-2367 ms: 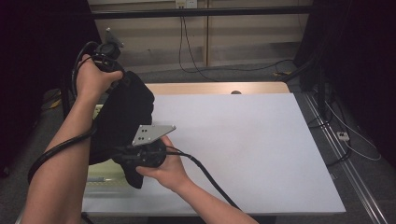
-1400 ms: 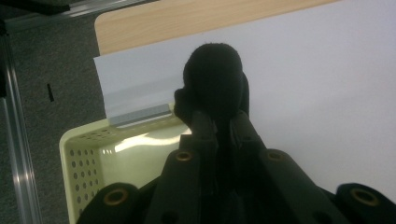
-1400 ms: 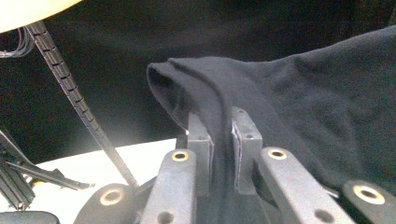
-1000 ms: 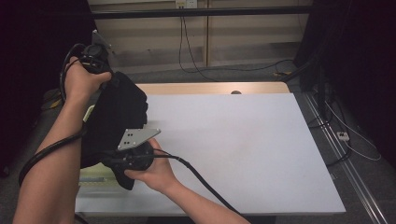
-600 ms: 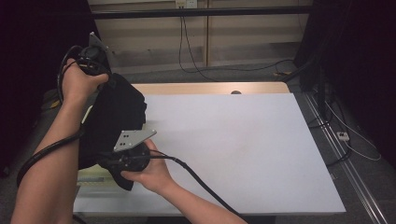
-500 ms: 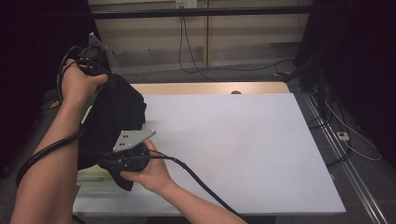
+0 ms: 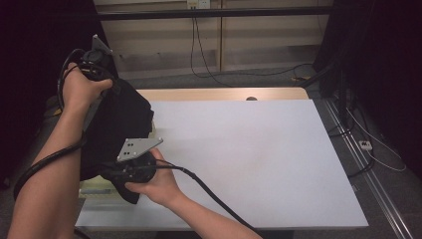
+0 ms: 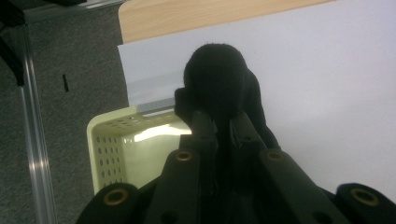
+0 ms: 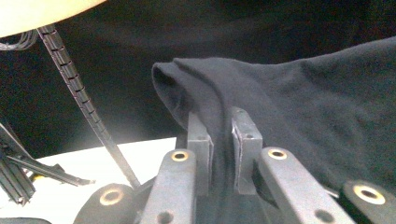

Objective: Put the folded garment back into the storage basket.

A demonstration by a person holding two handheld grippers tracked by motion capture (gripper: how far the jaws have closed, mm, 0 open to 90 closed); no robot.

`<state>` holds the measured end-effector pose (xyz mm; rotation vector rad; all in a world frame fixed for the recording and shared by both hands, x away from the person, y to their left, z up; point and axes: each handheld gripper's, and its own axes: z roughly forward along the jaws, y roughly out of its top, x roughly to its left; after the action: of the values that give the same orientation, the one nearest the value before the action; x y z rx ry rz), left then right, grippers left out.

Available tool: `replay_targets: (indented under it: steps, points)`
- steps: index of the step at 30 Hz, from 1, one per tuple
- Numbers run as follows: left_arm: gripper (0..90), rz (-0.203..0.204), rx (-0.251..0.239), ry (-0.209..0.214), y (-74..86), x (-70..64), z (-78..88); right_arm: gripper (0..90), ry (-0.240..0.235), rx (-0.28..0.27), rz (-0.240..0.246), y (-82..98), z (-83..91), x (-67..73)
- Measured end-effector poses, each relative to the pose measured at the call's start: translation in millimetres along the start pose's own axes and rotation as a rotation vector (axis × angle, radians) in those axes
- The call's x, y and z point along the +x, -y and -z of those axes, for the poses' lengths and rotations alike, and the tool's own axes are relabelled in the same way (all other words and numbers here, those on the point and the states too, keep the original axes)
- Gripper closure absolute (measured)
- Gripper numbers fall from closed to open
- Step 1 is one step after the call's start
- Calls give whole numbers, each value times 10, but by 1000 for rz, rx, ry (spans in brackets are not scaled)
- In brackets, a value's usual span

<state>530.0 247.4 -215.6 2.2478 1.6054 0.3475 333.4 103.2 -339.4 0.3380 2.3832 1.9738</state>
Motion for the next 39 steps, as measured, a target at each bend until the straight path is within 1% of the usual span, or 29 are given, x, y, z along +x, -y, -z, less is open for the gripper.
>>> replay_targets:
  steps: [6, 8, 9, 11, 13, 14, 15, 17, 21, 24, 25, 26, 27, 30, 31, 34, 35, 37, 39]
  points:
    - [834, 8, 0, -7, 6, 8, 12, 809, 1, 9, 2, 10, -6, -8]
    - [834, 1, 1, -8, 6, 13, 17, 809, -2, 7, 1, 13, -17, -6]
    - [835, 7, -3, -9, 9, 9, 17, 809, -5, 7, 4, 17, -23, -8]
    - [835, 0, -2, -12, 12, 27, 17, 809, -2, 13, 6, 25, -32, -11]
    - [835, 1, -2, -11, 18, 45, 13, 809, 0, 14, 4, 33, -41, -17]
    - [835, 10, -6, -12, 24, 49, 4, 809, 0, 12, 5, 36, -47, -23]
    - [834, 2, 0, -12, 26, 63, 0, 809, -1, 13, 3, 38, -50, -26]
    - [834, 12, -3, -13, 40, 79, -24, 809, -3, 18, 6, 44, -61, -32]
    - [834, 16, 2, -14, 55, 120, -56, 809, -8, 23, 1, 59, -88, -35]
    - [834, 14, -1, 2, 61, 139, -78, 809, -8, 23, -3, 72, -113, -42]
    - [834, 12, -3, 1, 62, 143, -87, 809, -6, 26, -5, 75, -122, -43]
    - [834, 19, -6, -1, 65, 139, -99, 809, -6, 26, -3, 80, -130, -47]
    - [834, 10, -2, -1, 65, 150, -105, 808, -5, 26, -5, 84, -137, -49]
    - [833, 14, -3, -6, 73, 160, -134, 808, -4, 33, -8, 98, -149, -59]
    - [833, 17, -3, -1, 75, 161, -144, 808, -5, 36, -9, 104, -155, -63]
    - [833, 13, 0, -5, 80, 171, -160, 808, -4, 43, -9, 118, -169, -66]
    - [833, 21, 0, -8, 83, 167, -168, 808, -4, 41, -11, 120, -173, -63]
    - [833, 20, 2, -5, 85, 169, -178, 808, -4, 43, -11, 124, -177, -63]
    - [833, 11, 3, -10, 88, 173, -187, 808, -4, 41, -11, 129, -181, -65]
